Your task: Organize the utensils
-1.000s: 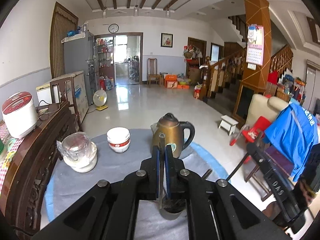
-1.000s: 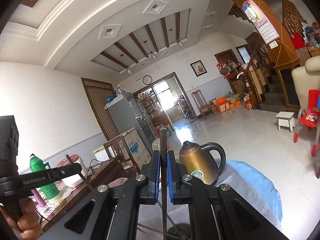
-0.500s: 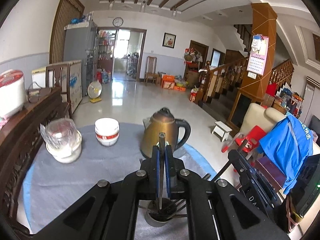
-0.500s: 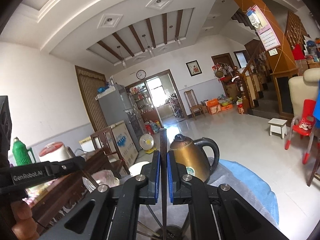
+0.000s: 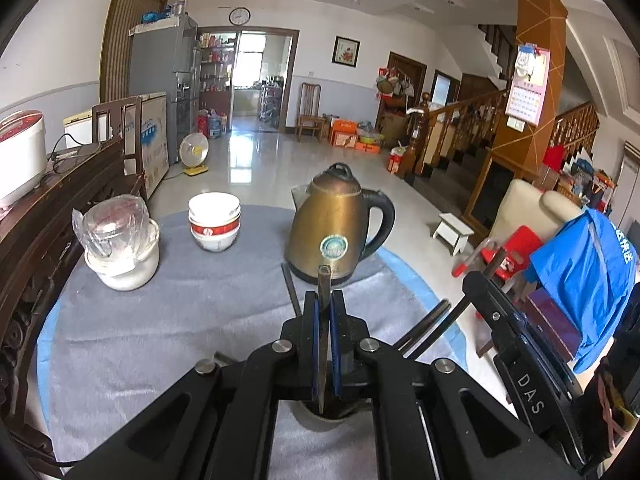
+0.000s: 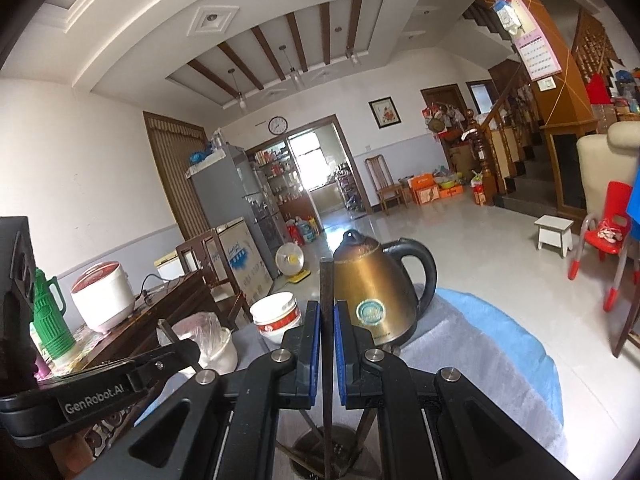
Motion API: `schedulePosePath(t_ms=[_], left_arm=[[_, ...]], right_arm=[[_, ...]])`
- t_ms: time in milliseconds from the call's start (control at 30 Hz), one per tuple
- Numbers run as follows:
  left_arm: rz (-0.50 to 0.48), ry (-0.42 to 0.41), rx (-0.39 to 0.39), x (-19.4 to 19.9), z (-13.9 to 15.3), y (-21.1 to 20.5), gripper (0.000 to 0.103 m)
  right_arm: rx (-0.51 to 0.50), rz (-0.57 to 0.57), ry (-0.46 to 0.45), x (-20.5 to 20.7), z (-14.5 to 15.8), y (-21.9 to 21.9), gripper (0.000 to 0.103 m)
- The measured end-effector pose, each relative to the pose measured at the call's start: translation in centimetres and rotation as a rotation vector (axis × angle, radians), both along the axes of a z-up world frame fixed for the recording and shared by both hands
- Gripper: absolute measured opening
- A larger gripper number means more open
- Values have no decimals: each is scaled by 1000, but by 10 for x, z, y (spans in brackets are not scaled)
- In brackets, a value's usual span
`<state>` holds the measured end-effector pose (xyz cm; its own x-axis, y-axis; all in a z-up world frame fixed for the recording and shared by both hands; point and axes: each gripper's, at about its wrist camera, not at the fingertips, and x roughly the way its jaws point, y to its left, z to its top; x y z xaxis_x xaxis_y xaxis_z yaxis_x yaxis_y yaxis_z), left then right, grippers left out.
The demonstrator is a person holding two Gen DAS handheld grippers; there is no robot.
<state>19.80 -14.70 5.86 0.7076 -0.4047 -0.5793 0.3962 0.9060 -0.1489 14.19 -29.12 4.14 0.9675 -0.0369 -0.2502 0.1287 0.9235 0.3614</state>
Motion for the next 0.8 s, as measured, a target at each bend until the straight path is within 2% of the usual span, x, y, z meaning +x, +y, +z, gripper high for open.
schedulePosePath(t_ms=[400,800], left_arm=[[-12,71,39,-8,-16,11,6],[-31,95,70,-25,-23,25,9]], right_arm=[[8,50,62,-10,-12,5,10],[9,75,76,-25,-14,17,11]])
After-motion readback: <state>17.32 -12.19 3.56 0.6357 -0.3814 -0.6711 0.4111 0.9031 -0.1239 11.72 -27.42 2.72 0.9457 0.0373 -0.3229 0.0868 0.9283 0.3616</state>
